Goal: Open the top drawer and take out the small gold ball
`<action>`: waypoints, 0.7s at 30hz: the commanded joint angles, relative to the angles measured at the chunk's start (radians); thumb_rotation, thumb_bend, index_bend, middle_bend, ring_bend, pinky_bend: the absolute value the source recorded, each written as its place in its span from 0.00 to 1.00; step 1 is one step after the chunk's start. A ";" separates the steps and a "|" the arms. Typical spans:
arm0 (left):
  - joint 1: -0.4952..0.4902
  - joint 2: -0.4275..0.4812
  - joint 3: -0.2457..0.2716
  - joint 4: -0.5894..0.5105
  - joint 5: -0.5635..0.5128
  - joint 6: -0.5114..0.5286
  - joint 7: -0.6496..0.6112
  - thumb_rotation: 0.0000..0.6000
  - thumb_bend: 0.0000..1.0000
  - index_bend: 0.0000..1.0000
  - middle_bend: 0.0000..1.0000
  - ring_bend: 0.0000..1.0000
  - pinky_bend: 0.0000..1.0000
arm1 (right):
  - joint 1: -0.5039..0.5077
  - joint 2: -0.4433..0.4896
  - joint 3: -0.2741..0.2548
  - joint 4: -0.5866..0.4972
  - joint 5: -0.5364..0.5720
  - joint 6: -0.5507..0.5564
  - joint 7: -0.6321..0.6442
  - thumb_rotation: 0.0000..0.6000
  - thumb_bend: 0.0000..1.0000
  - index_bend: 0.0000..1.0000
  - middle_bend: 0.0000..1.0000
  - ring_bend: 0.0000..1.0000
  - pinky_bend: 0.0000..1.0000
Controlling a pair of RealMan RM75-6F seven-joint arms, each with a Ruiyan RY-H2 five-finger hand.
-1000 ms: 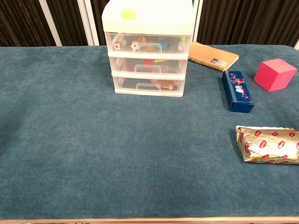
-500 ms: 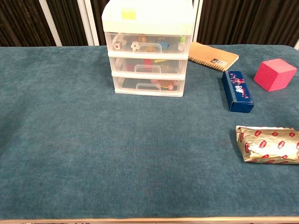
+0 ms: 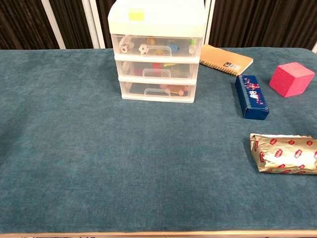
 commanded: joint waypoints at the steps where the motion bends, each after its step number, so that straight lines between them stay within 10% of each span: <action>1: -0.001 0.000 0.001 -0.003 0.002 -0.002 0.000 1.00 0.22 0.12 0.00 0.00 0.00 | 0.004 -0.001 -0.005 -0.011 -0.017 -0.005 0.058 1.00 0.27 0.15 0.24 0.37 0.49; 8: 0.002 0.010 -0.004 -0.006 -0.011 -0.001 -0.034 1.00 0.22 0.12 0.00 0.00 0.00 | 0.089 0.024 -0.055 -0.081 -0.065 -0.182 0.395 1.00 0.45 0.15 0.43 0.58 0.78; 21: -0.001 0.017 -0.004 -0.009 -0.017 -0.014 -0.050 1.00 0.22 0.12 0.00 0.00 0.00 | 0.360 -0.052 0.045 -0.089 0.093 -0.575 0.570 1.00 0.53 0.00 0.55 0.73 0.86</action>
